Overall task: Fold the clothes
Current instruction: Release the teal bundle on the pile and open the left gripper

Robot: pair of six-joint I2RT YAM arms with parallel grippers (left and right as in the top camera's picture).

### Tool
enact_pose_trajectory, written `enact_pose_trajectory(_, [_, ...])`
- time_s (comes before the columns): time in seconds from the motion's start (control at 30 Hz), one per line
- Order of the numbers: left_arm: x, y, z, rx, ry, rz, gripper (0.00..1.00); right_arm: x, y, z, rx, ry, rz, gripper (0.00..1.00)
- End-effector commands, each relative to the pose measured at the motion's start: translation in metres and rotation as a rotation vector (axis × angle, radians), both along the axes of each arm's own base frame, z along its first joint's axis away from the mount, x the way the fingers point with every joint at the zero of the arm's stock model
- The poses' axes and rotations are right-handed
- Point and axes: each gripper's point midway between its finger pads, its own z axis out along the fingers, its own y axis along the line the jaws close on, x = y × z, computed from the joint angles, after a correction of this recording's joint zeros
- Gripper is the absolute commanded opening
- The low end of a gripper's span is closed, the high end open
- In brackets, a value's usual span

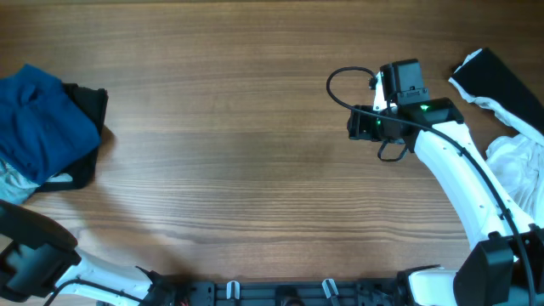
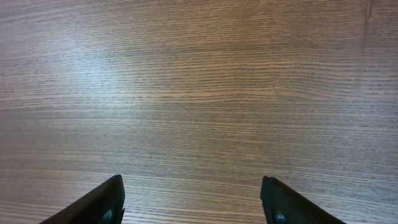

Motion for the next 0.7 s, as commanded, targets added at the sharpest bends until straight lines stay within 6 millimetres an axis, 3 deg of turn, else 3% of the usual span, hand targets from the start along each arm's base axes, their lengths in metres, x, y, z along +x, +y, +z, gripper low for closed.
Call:
enact_pose_trajectory(0.0, [0.035, -0.046, 0.019, -0.001, -0.081, -0.179, 0.11, 0.004, -0.004, 0.005, -0.017, -0.022, -0.007, 0.71])
enact_pose_trajectory(0.03, [0.04, -0.05, 0.017, 0.012, -0.067, -0.184, 0.04, 0.004, -0.004, 0.005, -0.017, -0.021, -0.007, 0.71])
enact_pose_trajectory(0.17, [0.048, -0.042, 0.001, 0.069, -0.006, -0.142, 0.04, 0.002, -0.004, 0.004, -0.018, -0.009, -0.01, 0.71])
enact_pose_trajectory(0.27, [0.041, -0.021, -0.021, 0.063, 0.036, -0.094, 0.04, -0.001, -0.005, 0.003, -0.02, 0.001, -0.009, 0.71])
enact_pose_trajectory(0.37, [0.021, 0.012, -0.064, -0.001, 0.098, -0.026, 0.04, -0.001, -0.005, 0.003, -0.02, 0.002, -0.01, 0.71])
enact_pose_trajectory(0.47, [-0.012, 0.051, -0.106, -0.054, 0.162, 0.074, 0.39, -0.005, -0.005, 0.002, -0.023, 0.019, -0.01, 0.71])
enact_pose_trajectory(0.5, [-0.024, 0.063, -0.117, -0.074, 0.174, 0.105, 0.44, -0.006, -0.006, 0.001, -0.024, 0.025, -0.009, 0.71])
enact_pose_trajectory(0.6, [-0.053, 0.089, -0.122, -0.102, 0.155, 0.18, 0.45, -0.009, -0.006, 0.0, -0.028, 0.037, -0.006, 0.71])
enact_pose_trajectory(0.67, [-0.056, 0.096, -0.11, -0.125, 0.069, 0.164, 0.43, -0.009, -0.006, 0.0, -0.028, 0.037, -0.007, 0.71])
